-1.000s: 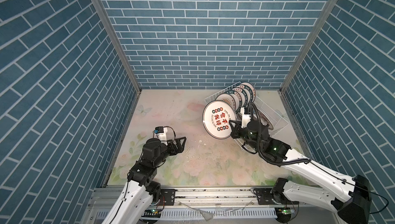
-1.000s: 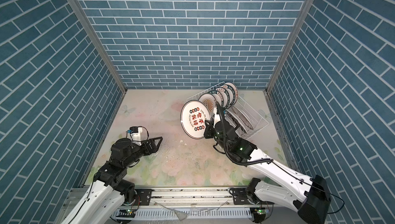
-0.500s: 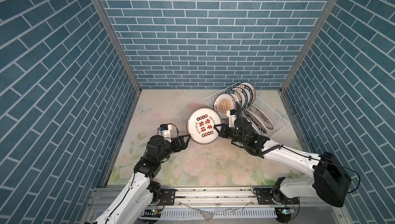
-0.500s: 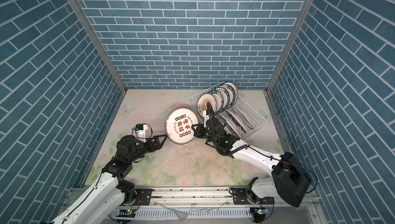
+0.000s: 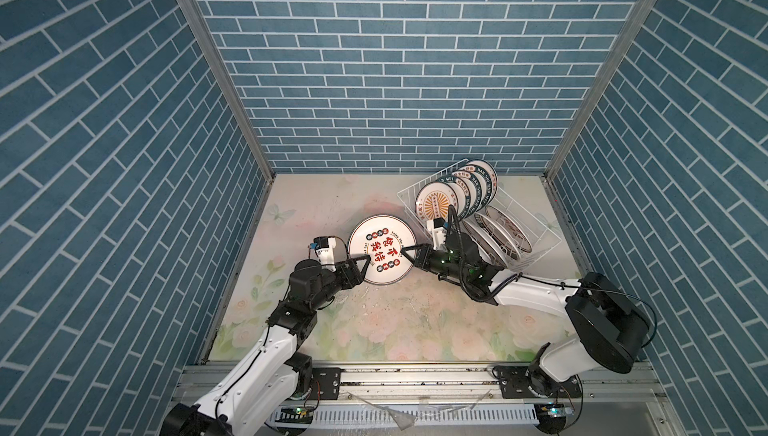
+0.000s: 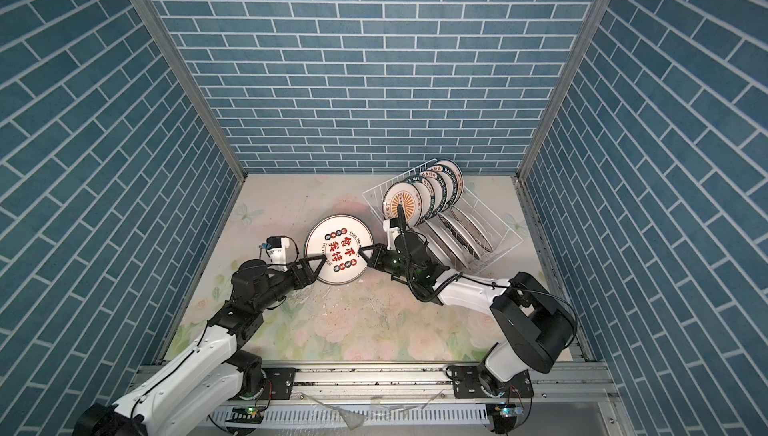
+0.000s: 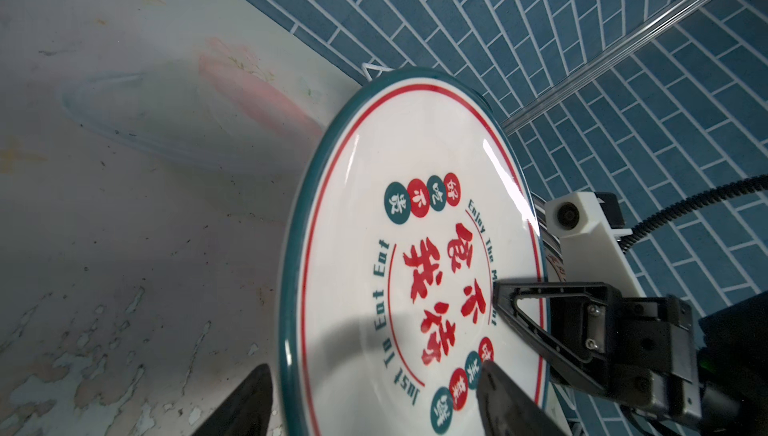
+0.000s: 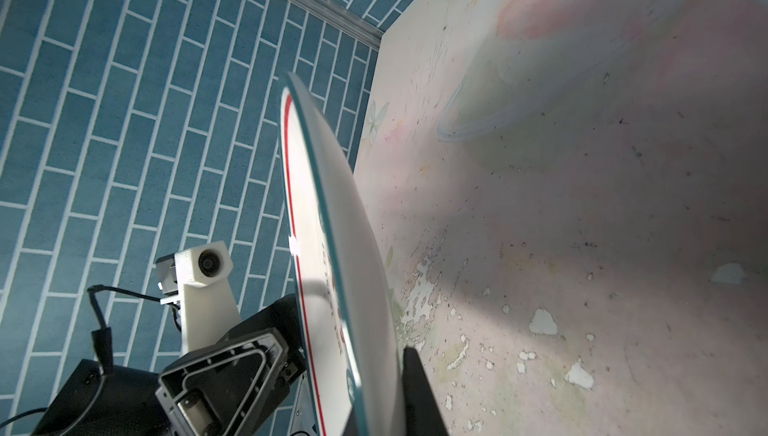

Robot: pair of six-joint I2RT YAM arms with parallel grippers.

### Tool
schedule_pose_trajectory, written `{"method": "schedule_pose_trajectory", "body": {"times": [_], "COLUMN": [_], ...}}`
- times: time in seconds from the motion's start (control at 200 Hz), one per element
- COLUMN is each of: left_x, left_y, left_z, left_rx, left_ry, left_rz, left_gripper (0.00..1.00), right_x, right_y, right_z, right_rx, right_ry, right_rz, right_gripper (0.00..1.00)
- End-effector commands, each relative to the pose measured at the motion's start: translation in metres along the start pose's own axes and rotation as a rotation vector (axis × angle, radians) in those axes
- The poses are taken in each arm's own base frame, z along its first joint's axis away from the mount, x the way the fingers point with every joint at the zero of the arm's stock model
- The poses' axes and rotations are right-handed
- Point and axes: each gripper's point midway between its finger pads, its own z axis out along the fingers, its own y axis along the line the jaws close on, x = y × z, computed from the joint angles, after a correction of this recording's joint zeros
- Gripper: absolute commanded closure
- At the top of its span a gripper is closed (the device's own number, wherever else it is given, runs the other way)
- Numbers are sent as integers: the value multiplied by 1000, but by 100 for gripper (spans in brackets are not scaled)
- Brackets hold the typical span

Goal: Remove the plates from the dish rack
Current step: 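Lift the plate from the rack with the right gripper while the left rises, then close the left gripper on the plate rim, then open the right gripper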

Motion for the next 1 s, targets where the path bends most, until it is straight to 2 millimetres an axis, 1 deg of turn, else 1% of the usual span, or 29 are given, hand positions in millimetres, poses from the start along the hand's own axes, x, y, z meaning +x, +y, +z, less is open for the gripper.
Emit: {"method": "schedule_pose_trajectory", "body": {"times": [0.0, 0.135, 0.185, 0.34, 0.445, 0.6, 0.685, 0.76, 0.855, 0.995], "left_x": [-6, -6, -6, -4, -4, -4, -4, -4, -6, -4], "left_y": [-8, -13, -13, -7, -7, -7, -7, -6, -6, 3], "left_z": [2, 2, 1, -2, -4, -3, -3, -3, -4, -3], "left_rx": [51, 87, 84, 54, 63, 58, 65, 65, 59, -2], "left_ry": [-28, -30, -29, -18, -18, 0, 3, 3, 5, 37], "left_rz": [14, -5, -4, -14, -28, -44, -64, -71, -82, -107], "left_gripper": [33, 44, 46, 56, 63, 74, 77, 80, 84, 91], "right_x": [-6, -3, -1, 0, 3, 6, 5, 5, 6, 5], "right_y": [22, 20, 19, 19, 18, 18, 19, 19, 19, 18], "right_z": [1, 6, 8, 10, 12, 16, 17, 17, 19, 23], "right_rx": [-117, -138, -140, -144, -136, -134, -136, -129, -123, -118], "right_ry": [-18, -6, 7, 10, 18, 32, 29, 26, 31, 33], "right_rz": [18, 31, 34, 29, 21, 16, 9, 2, -7, -14], "right_gripper": [100, 100, 100, 100, 99, 95, 91, 89, 84, 81]}}
